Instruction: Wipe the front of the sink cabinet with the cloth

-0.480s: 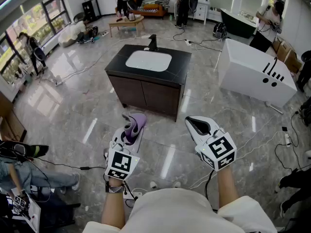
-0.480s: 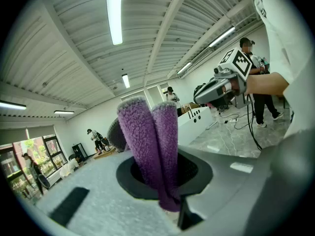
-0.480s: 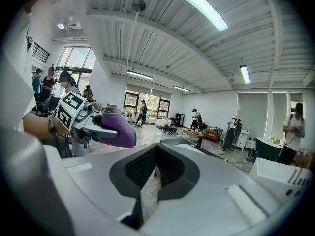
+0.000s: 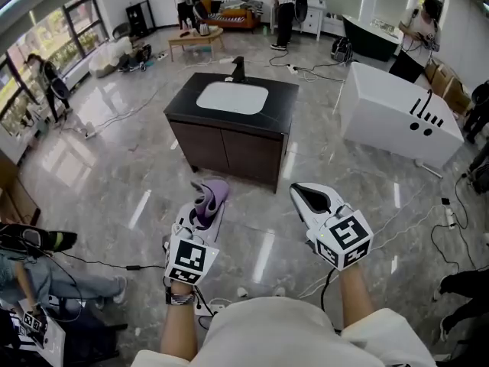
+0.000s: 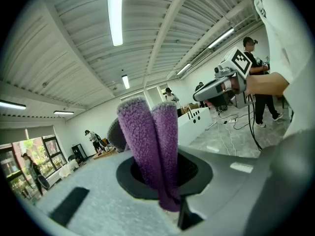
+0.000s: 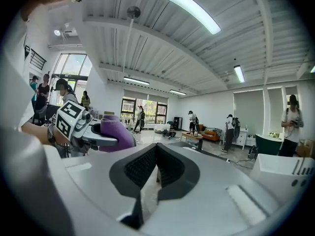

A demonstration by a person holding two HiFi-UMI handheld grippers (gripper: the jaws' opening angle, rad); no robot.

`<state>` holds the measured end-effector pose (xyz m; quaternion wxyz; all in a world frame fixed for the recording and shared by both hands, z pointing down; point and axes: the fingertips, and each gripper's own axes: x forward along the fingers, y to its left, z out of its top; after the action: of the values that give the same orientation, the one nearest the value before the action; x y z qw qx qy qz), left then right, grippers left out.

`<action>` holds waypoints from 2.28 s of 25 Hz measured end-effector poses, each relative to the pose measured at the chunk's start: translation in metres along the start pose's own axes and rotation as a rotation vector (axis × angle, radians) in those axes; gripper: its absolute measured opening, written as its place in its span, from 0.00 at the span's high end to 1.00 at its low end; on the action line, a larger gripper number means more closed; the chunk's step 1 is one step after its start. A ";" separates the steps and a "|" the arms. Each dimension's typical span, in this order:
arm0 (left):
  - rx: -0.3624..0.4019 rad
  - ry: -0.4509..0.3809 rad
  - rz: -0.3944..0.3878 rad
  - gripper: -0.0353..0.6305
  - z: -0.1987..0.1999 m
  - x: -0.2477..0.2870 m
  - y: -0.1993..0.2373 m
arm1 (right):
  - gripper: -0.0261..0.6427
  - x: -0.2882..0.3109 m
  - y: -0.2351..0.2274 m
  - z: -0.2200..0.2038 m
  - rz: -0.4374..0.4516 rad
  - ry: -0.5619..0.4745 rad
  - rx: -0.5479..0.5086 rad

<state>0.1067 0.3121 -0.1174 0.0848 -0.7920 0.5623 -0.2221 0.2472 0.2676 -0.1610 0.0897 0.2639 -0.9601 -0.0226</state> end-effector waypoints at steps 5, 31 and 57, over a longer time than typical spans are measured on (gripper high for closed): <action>-0.004 -0.005 -0.010 0.87 -0.007 -0.007 0.008 | 0.95 0.010 0.010 0.001 -0.004 0.008 0.021; -0.046 0.014 -0.105 0.87 -0.072 -0.001 0.042 | 0.95 0.082 0.047 -0.018 0.017 0.029 0.097; -0.029 0.062 -0.088 0.87 -0.064 0.254 0.181 | 0.95 0.264 -0.182 -0.024 0.033 0.042 0.094</action>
<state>-0.0082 0.0199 -0.0652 0.0459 -0.8099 0.5325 -0.2417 0.1198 -0.0240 -0.1112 0.0977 0.2525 -0.9622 0.0296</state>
